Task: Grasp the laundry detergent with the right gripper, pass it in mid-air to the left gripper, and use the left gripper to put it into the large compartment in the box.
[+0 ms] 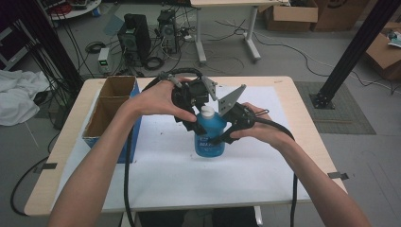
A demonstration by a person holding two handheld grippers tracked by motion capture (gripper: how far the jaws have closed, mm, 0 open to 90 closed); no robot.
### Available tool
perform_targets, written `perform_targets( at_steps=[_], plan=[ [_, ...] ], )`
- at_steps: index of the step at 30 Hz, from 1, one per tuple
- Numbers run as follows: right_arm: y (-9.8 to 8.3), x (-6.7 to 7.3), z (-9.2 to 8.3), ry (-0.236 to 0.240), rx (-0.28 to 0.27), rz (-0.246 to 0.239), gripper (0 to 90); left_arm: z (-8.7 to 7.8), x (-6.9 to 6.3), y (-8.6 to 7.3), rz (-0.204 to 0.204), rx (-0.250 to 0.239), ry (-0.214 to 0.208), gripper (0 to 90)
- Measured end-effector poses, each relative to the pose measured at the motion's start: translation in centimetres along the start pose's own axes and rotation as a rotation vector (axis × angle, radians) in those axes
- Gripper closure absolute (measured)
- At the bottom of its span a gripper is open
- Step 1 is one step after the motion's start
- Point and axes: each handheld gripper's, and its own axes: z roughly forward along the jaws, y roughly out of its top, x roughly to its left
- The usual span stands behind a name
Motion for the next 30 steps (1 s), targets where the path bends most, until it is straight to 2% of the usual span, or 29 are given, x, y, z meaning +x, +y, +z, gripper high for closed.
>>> perform_targets(
  at_steps=[3, 7, 15, 18, 25, 30],
  plan=[
    [0.1, 0.0, 0.0, -0.001, 0.0, 0.0, 45.3, 0.3, -0.1, 0.2, -0.006, 0.001, -0.002, 18.0],
    [0.2, 0.0, 0.0, -0.002, -0.005, -0.001, 45.3, 0.5, -0.1, 0.3, 0.007, 0.013, 0.004, 18.9],
    [0.3, 0.1, 0.0, -0.002, -0.007, -0.004, 45.2, 1.1, -0.3, 0.3, -0.001, 0.005, 0.002, 20.5],
    [0.3, 0.1, 0.0, -0.002, -0.006, -0.002, 45.2, 1.2, -0.3, 0.4, 0.009, 0.01, 0.006, 21.8],
    [0.3, 0.2, 0.0, -0.005, -0.005, 0.001, 45.2, 1.6, -0.4, 0.3, -0.005, 0.006, 0.01, 24.8],
    [0.2, 0.3, 0.2, -0.003, -0.005, 0.005, 45.2, 1.6, -0.5, 0.4, 0.004, 0.007, 0.009, 28.0]
  ],
)
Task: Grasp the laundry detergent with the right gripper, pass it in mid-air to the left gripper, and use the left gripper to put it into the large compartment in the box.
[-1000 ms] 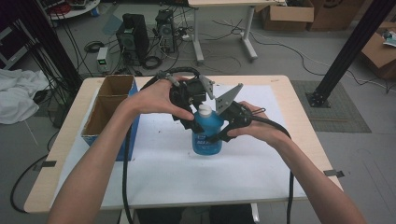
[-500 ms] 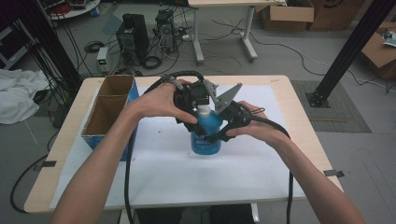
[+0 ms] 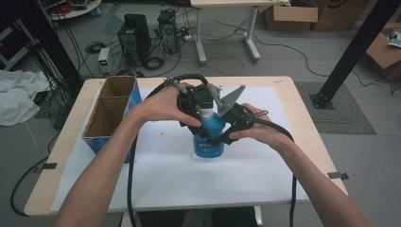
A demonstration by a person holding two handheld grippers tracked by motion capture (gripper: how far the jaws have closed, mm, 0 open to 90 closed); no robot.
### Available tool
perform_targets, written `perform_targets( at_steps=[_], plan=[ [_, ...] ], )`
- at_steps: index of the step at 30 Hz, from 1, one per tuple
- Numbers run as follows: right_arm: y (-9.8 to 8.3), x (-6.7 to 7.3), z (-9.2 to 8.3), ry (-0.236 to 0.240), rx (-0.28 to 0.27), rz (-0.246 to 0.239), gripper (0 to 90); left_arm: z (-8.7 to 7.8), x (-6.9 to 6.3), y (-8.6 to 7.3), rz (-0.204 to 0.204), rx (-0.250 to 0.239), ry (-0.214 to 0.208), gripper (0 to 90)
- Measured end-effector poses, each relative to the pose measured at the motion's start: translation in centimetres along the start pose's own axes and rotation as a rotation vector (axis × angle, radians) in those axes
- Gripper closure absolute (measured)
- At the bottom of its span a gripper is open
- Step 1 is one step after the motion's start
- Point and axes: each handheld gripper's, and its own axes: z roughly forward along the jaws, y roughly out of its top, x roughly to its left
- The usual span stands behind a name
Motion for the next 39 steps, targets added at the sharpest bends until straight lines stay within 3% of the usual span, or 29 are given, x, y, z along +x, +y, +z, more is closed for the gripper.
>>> perform_targets(
  at_steps=[28, 35, 39],
  plan=[
    [-0.1, 0.1, 0.49, 0.011, -0.007, 0.005, 45.1, 0.47, -0.15, -0.18, -0.006, 0.012, 0.03, 37.8],
    [-0.06, 0.07, 0.47, 0.013, -0.021, 0.005, 44.9, 0.3, -0.21, -0.42, -0.02, -0.024, 0.027, 38.1],
    [-0.05, 0.13, 0.39, 0.019, -0.028, 0.004, 44.7, 0.23, -0.35, -0.32, -0.016, -0.018, 0.032, 38.1]
  ],
)
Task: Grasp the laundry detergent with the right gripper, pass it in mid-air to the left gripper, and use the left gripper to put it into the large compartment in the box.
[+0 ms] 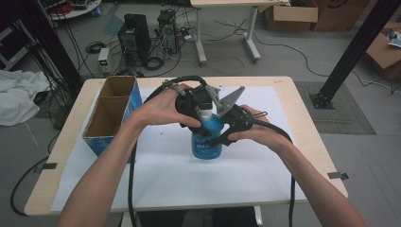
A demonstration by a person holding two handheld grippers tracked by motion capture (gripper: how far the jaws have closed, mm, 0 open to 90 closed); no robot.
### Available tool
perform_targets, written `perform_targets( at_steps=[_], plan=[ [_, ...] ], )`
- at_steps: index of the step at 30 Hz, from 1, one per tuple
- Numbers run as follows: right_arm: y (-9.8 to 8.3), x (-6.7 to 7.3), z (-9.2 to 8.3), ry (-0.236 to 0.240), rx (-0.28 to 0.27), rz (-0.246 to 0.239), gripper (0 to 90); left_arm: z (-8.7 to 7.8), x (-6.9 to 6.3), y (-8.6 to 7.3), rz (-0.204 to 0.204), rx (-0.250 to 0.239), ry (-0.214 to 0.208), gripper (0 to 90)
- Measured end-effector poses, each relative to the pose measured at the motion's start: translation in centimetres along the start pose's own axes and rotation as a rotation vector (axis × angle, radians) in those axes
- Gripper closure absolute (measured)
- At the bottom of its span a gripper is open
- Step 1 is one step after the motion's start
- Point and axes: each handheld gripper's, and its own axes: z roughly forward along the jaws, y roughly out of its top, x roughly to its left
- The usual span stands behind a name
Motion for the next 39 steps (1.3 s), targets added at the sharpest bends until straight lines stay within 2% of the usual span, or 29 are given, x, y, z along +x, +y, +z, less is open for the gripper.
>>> perform_targets(
  at_steps=[2, 5, 6, 10, 21, 39],
  plan=[
    [-0.1, 0.0, 0.1, 0.0, -0.003, 0.0, 44.7, 0.1, 0.0, 0.0, -0.007, 0.001, -0.004, 38.1],
    [-0.2, 0.1, 0.3, -0.005, -0.006, 0.005, 44.4, 0.2, 0.0, 0.0, 0.004, 0.01, 0.002, 38.2],
    [-0.2, 0.1, 0.3, -0.005, -0.007, 0.005, 44.4, 0.3, -0.1, 0.0, -0.007, 0.005, -0.003, 38.1],
    [-0.4, 0.1, 0.5, 0.001, -0.013, 0.01, 44.2, 0.4, 0.0, 0.0, -0.011, 0.004, -0.008, 38.2],
    [-0.6, 0.1, 0.6, -0.007, -0.015, 0.009, 43.6, 0.6, 0.0, 0.0, -0.005, 0.007, -0.004, 38.1],
    [-1.0, 0.1, 0.8, -0.005, -0.026, 0.018, 35.8, 0.5, -0.1, -0.2, -0.017, -0.003, -0.004, 38.1]
  ],
)
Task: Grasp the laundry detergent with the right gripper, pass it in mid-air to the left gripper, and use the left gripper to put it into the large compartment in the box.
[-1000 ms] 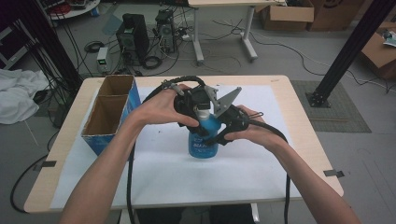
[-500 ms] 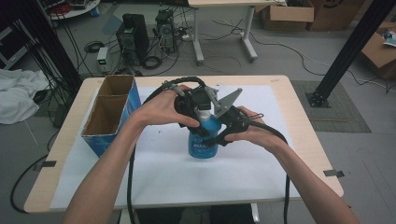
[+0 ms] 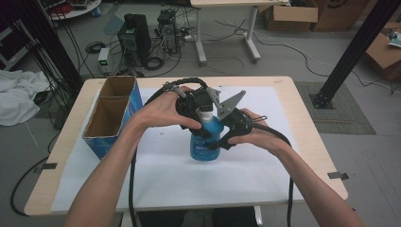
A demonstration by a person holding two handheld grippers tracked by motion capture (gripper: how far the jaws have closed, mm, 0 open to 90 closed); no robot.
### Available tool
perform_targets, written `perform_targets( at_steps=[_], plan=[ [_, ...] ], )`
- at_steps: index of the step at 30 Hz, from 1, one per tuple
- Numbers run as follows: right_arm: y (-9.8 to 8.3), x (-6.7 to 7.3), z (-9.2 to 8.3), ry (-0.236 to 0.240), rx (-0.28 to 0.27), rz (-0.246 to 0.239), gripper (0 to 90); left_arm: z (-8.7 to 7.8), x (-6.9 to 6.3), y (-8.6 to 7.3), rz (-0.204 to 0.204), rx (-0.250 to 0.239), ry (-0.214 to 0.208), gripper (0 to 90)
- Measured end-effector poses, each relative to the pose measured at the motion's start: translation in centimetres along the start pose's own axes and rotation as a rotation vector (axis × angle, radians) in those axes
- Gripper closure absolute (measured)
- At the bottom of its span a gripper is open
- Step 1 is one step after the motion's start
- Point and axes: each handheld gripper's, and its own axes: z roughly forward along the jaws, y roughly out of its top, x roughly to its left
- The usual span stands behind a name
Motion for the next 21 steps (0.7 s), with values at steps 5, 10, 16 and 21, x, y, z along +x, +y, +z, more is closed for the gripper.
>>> perform_targets(
  at_steps=[5, 10, 16, 21],
  plan=[
    [-0.05, 0.08, -0.07, 0.001, -0.002, 0.001, 32.9, 0.01, -0.02, -0.07, -0.006, 0.001, -0.004, 38.1],
    [-0.12, 0.05, -0.2, 0.002, 0.006, 0.002, 30.1, -0.05, -0.03, 0.0, -0.005, -0.004, 0.003, 38.1],
    [-0.13, -0.04, -0.39, 0.0, 0.03, 0.016, 22.4, -0.18, -0.02, -0.03, -0.01, -0.007, 0.001, 38.1],
    [-0.29, -0.13, -0.65, -0.013, 0.053, 0.028, 15.4, -0.32, 0.05, -0.12, -0.02, -0.011, 0.006, 38.1]
  ],
)
